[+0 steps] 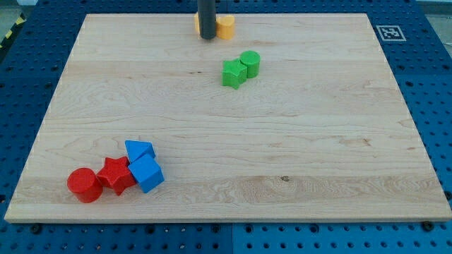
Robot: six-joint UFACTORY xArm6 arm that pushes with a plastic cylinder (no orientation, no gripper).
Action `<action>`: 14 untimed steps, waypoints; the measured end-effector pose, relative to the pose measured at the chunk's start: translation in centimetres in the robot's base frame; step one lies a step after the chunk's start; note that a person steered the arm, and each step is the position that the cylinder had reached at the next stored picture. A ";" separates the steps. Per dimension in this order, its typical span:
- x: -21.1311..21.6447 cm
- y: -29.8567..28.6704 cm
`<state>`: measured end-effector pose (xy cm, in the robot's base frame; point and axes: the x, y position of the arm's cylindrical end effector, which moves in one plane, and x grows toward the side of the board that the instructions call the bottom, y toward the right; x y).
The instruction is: Push the yellow heart into the yellow hexagon
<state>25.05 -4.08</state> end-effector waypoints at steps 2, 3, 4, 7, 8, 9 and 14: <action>4.3 1.9; 4.6 5.2; 4.6 5.9; 1.8 5.6; 0.0 5.1; -0.7 5.0; 18.4 -1.2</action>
<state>43.41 -5.32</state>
